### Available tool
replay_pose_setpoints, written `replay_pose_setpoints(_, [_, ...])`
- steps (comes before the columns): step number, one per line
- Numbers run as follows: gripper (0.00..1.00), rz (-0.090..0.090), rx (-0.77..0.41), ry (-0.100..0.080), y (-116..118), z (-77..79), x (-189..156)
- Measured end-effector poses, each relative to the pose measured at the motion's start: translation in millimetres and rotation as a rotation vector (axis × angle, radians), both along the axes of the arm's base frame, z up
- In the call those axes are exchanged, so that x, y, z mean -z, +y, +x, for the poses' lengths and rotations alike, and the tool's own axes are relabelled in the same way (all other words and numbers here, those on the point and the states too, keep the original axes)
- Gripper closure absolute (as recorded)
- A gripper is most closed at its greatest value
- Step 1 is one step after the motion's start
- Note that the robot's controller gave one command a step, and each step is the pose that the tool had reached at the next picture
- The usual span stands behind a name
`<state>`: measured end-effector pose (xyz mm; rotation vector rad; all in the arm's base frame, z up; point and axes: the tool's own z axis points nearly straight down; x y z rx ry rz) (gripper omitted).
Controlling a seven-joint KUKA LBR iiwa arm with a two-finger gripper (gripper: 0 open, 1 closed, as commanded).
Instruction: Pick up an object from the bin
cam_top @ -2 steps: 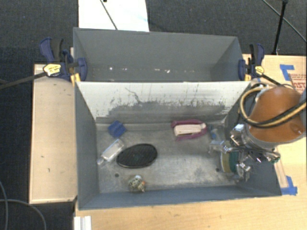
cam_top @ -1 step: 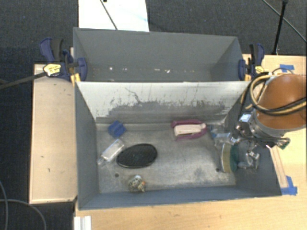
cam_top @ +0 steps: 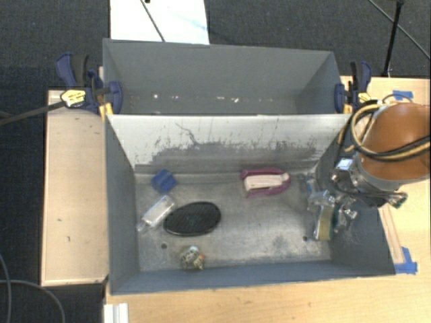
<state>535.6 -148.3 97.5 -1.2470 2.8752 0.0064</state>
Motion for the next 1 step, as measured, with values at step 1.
replay_pose_setpoints(1, [1.0, -0.009, 0.0, -0.005, 4.5, -6.3, -137.8])
